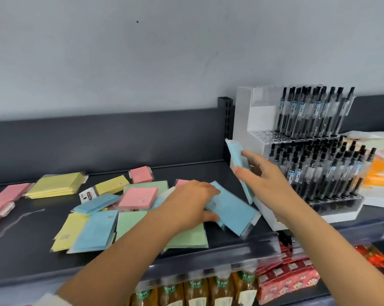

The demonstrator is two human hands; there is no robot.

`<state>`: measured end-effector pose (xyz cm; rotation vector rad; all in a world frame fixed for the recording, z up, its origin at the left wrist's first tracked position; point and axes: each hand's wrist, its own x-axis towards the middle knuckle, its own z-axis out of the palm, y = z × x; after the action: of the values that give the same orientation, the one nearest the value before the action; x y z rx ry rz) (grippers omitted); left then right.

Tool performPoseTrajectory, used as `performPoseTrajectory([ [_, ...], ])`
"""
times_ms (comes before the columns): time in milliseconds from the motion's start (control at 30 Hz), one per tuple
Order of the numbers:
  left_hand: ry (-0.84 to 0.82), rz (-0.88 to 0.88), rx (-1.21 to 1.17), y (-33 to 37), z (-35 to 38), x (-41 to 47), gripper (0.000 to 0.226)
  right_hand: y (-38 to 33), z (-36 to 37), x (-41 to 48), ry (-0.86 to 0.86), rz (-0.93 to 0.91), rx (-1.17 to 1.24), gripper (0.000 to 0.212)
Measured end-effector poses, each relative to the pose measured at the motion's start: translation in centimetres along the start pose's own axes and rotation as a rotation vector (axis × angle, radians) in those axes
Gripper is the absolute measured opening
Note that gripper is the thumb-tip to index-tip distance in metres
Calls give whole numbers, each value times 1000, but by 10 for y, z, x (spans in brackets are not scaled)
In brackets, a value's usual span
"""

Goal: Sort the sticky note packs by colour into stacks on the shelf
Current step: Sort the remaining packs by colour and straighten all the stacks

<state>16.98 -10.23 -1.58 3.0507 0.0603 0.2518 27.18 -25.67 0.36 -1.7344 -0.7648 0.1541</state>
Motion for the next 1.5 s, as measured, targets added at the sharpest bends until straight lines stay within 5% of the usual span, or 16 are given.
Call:
performPoseTrajectory([
  [167, -228, 133, 34, 7, 7, 20, 64, -1, -5, -2, 41, 9, 9, 57],
  [367, -98, 244, 144, 4, 3, 14, 24, -1, -4, -7, 60, 11, 22, 56],
  [467, -58, 272, 210, -1, -5, 11, 25, -3, -3, -9, 61, 3, 27, 56],
  [633, 163, 96, 163, -21, -30, 9, 7, -10, -7, -7, 61, -21, 29, 54],
  [833, 433, -265, -21, -57, -53, -19, 19, 0, 8, -3, -19, 7, -63, 60],
  [1100, 616, -452, -319, -75, -44, -56, 17, 32, 53, -8, -417, 22, -747, 80],
  [1333, 640, -499, -598, -79, -32, -69, 17, 19, 45, -4, -408, -40, -935, 57],
  [1500, 639, -514, -662, -81, -31, -74, 17, 2, 38, -2, -131, -138, -937, 26],
])
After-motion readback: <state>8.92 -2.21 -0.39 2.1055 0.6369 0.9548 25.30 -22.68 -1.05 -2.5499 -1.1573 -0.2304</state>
